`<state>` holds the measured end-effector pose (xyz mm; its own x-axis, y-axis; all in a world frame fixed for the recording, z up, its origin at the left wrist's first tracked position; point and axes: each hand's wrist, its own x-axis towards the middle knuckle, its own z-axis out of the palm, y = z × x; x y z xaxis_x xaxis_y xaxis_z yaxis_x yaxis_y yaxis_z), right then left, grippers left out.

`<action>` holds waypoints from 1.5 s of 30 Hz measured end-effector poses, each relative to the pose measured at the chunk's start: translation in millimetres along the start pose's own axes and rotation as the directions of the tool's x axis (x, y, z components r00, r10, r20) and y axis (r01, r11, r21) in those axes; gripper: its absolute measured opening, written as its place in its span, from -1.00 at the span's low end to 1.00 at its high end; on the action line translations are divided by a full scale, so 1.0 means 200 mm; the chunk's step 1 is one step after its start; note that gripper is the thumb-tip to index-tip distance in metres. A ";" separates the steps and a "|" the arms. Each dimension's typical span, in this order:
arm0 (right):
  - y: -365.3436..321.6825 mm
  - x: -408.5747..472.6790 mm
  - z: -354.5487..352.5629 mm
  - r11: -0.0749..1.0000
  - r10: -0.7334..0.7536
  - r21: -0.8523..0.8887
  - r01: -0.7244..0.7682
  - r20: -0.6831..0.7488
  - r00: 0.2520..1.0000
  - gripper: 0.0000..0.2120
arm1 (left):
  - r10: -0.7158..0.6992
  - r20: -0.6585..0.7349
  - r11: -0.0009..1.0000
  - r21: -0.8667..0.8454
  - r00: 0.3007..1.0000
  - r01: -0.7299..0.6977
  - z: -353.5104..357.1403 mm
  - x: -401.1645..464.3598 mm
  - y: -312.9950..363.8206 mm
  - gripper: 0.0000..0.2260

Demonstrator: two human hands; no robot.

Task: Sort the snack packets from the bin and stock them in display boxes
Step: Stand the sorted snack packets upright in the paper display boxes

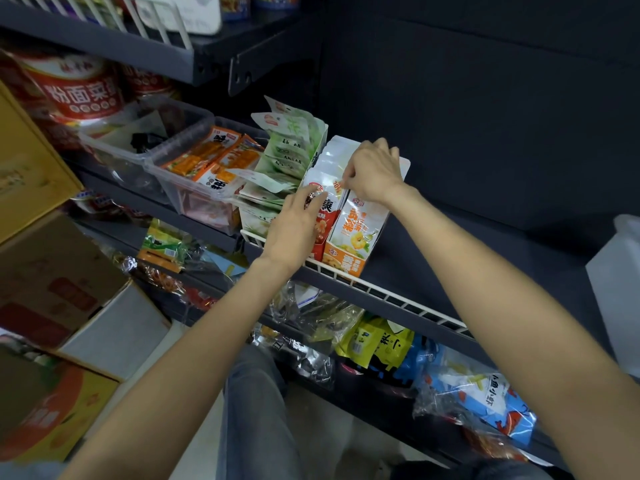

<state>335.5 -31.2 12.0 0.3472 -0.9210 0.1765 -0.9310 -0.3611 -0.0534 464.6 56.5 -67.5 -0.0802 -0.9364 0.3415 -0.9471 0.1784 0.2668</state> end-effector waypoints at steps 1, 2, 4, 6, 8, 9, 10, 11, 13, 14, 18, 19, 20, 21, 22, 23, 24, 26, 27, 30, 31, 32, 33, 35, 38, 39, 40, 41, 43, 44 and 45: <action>0.01 0.00 -0.01 1.000 0.000 0.013 -0.001 0.015 1.000 -0.81 | -0.010 0.008 1.000 -0.002 1.000 0.010 0.00 0.00 0.00 -0.44; 0.01 -0.01 -0.01 1.000 -0.001 0.029 0.001 0.016 1.000 -0.82 | -0.013 0.007 1.000 -0.003 1.000 0.013 -0.01 0.00 0.01 -0.45; 0.02 -0.02 -0.01 0.998 -0.010 0.065 0.011 -0.018 1.000 -0.87 | -0.012 -0.003 1.000 -0.001 1.000 0.012 -0.02 0.01 0.02 -0.47; 0.03 -0.04 0.00 0.996 -0.013 0.090 0.019 -0.060 0.998 -0.88 | -0.017 -0.017 1.000 0.001 1.000 0.017 -0.03 0.01 0.02 -0.51; 0.04 -0.05 0.00 0.992 0.001 0.126 0.009 -0.083 0.997 -0.90 | -0.015 -0.028 1.000 0.010 0.999 0.015 -0.03 0.01 0.03 -0.56; 0.05 -0.05 0.00 0.990 0.013 0.138 0.000 -0.094 0.995 -0.90 | -0.010 -0.024 1.000 0.019 1.000 0.011 -0.03 0.01 0.03 -0.59; 0.06 -0.04 -0.01 0.991 0.020 0.135 -0.005 -0.112 0.993 -0.89 | 0.000 -0.019 1.000 0.027 1.000 0.000 -0.03 0.01 0.03 -0.61; 0.07 -0.03 -0.01 0.993 0.020 0.121 -0.003 -0.136 0.991 -0.86 | 0.017 -0.017 0.999 0.035 1.000 -0.016 -0.02 0.01 0.02 -0.62; 0.08 -0.03 -0.02 0.994 -0.003 0.103 0.021 -0.169 0.986 -0.83 | 0.060 -0.013 0.997 0.049 0.998 -0.059 -0.02 0.01 0.02 -0.65; 0.08 -0.03 -0.01 0.994 -0.018 0.104 0.036 -0.166 0.986 -0.81 | 0.081 -0.006 0.995 0.057 0.997 -0.081 -0.02 0.01 0.01 -0.65; 0.04 -0.04 0.03 0.997 -0.041 0.059 0.048 -0.105 0.994 -0.76 | 0.095 0.006 0.995 0.025 0.995 -0.095 -0.05 -0.01 0.01 -0.66; 0.04 -0.03 0.04 0.996 -0.032 0.083 0.043 -0.126 0.992 -0.76 | 0.094 -0.006 0.996 0.009 0.996 -0.094 -0.05 0.00 0.02 -0.66; 0.04 -0.03 0.03 0.992 -0.017 0.120 0.036 -0.157 0.987 -0.76 | 0.093 -0.022 0.996 -0.010 0.995 -0.093 -0.06 0.02 0.03 -0.64; 0.05 -0.02 0.02 0.988 -0.006 0.149 0.036 -0.196 0.981 -0.74 | 0.089 -0.037 0.996 -0.027 0.995 -0.090 -0.06 0.04 0.05 -0.62; 0.06 -0.01 0.02 0.987 -0.006 0.154 0.042 -0.228 0.974 -0.72 | 0.082 -0.053 0.996 -0.037 0.995 -0.084 -0.07 0.07 0.07 -0.59; 0.07 -0.01 0.02 0.988 -0.014 0.143 0.049 -0.237 0.972 -0.70 | 0.078 -0.058 0.996 -0.033 0.995 -0.080 -0.07 0.10 0.08 -0.57; 0.08 0.00 0.01 0.990 -0.026 0.127 0.054 -0.214 0.976 -0.67 | 0.081 -0.048 0.997 -0.005 0.996 -0.081 -0.06 0.14 0.10 -0.55; 0.10 0.02 0.01 0.993 -0.059 0.091 0.068 -0.101 0.993 -0.65 | 0.097 0.004 0.989 0.111 0.995 -0.097 -0.03 0.20 0.12 -0.50; 0.11 0.03 0.01 0.994 -0.077 0.077 0.079 -0.035 0.996 -0.64 | 0.094 0.032 0.982 0.160 0.995 -0.098 -0.02 0.23 0.12 -0.49; 0.13 0.04 0.00 0.992 -0.091 0.098 0.081 0.112 0.990 -0.60 | 0.075 0.095 0.977 0.191 0.993 -0.092 0.02 0.26 0.11 -0.50; 0.13 0.05 0.00 0.991 -0.095 0.107 0.081 0.136 0.986 -0.59 | 0.079 0.105 0.979 0.180 0.991 -0.097 0.03 0.26 0.10 -0.51; 0.14 0.05 0.00 0.990 -0.105 0.107 0.089 0.150 0.983 -0.58 | 0.085 0.111 0.979 0.173 0.990 -0.103 0.03 0.26 0.10 -0.52; 0.15 0.06 0.00 0.990 -0.115 0.099 0.100 0.158 0.981 -0.57 | 0.090 0.116 0.979 0.172 0.989 -0.109 0.02 0.27 0.09 -0.53; 0.15 0.07 -0.01 0.990 -0.131 0.076 0.119 0.166 0.977 -0.56 | 0.103 0.116 0.974 0.189 0.988 -0.123 0.01 0.27 0.09 -0.54; 0.16 0.08 -0.03 0.989 -0.146 0.025 0.144 0.213 0.966 -0.55 | 0.122 0.092 0.975 0.177 0.988 -0.137 -0.01 0.27 0.10 -0.55; 0.16 0.09 -0.04 0.989 -0.145 0.015 0.146 0.231 0.962 -0.55 | 0.126 0.085 0.976 0.167 0.988 -0.139 -0.01 0.27 0.10 -0.55; 0.16 0.09 -0.04 0.989 -0.142 0.007 0.145 0.246 0.959 -0.54 | 0.130 0.079 0.976 0.164 0.988 -0.142 -0.01 0.27 0.10 -0.55; 0.16 0.10 -0.04 0.990 -0.139 0.001 0.144 0.258 0.956 -0.54 | 0.132 0.075 0.976 0.163 0.988 -0.143 0.00 0.27 0.10 -0.55; 0.16 0.09 -0.03 0.991 -0.132 0.007 0.135 0.264 0.955 -0.54 | 0.118 0.062 0.981 0.145 0.991 -0.126 0.01 0.26 0.09 -0.54; 0.16 0.09 -0.03 0.992 -0.127 0.030 0.123 0.253 0.959 -0.54 | 0.110 0.052 0.986 0.120 0.993 -0.116 0.01 0.26 0.09 -0.53; 0.16 0.09 -0.03 0.992 -0.123 0.066 0.110 0.230 0.965 -0.55 | 0.108 0.038 0.990 0.083 0.993 -0.111 -0.01 0.26 0.09 -0.53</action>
<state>311.2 -57.5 19.5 0.4754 -0.8784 -0.0488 -0.8775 -0.4695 -0.0980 443.5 11.6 -44.0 -0.1938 -0.9226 0.3336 -0.9550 0.2553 0.1511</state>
